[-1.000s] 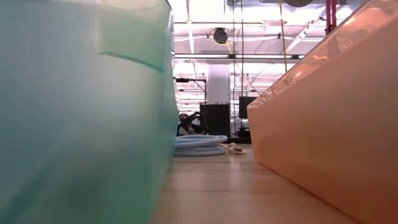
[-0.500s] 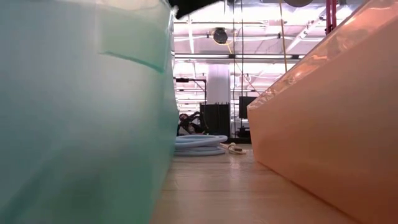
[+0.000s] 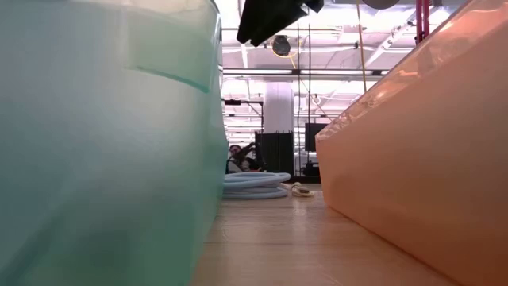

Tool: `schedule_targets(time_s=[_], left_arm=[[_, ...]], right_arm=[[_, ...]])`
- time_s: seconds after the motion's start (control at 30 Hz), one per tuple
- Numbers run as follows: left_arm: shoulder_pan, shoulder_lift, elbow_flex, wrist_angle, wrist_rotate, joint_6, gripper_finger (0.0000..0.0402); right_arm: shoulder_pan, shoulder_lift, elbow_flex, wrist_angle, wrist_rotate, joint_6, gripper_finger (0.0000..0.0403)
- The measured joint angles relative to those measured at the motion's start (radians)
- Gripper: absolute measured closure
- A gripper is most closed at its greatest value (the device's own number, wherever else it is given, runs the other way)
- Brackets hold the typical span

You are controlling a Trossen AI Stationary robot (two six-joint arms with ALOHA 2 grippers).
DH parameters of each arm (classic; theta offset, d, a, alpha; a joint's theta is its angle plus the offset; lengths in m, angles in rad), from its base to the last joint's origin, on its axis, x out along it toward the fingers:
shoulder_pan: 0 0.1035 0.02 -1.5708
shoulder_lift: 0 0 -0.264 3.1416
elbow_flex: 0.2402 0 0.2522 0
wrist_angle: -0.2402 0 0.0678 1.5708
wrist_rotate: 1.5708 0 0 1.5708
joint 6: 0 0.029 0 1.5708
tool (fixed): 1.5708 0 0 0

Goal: Pick & Place USB Port
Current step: Put the blue video cable into the orange bin

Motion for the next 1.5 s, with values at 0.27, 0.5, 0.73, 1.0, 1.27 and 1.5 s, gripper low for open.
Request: schedule_targets(time_s=[0.27,0.5,0.73,1.0,1.27,1.5], left_arm=[[0.000,0.000,0.000,0.000,0.000,0.000,0.0328],[0.000,0.000,0.000,0.000,0.000,0.000,0.0328],[0.000,0.000,0.000,0.000,0.000,-0.002,0.0328],[0.000,0.000,0.000,0.000,0.010,-0.005,0.0328],[0.000,0.000,0.001,0.000,0.026,-0.008,0.0328],[0.000,0.000,0.001,0.000,0.049,-0.027,0.0327]], right_arm=[[-0.037,0.000,0.000,0.034,0.046,0.001,0.0239],[-0.055,0.000,-0.024,0.082,0.033,0.067,0.0239],[-0.156,0.000,-0.087,0.117,-0.150,0.111,0.0239],[-0.384,0.000,-0.153,0.180,-0.439,0.000,0.0239],[-0.481,0.000,-0.207,0.339,-0.690,-0.354,0.0239],[-0.475,0.000,-0.254,0.368,-0.691,-0.516,0.0239]])
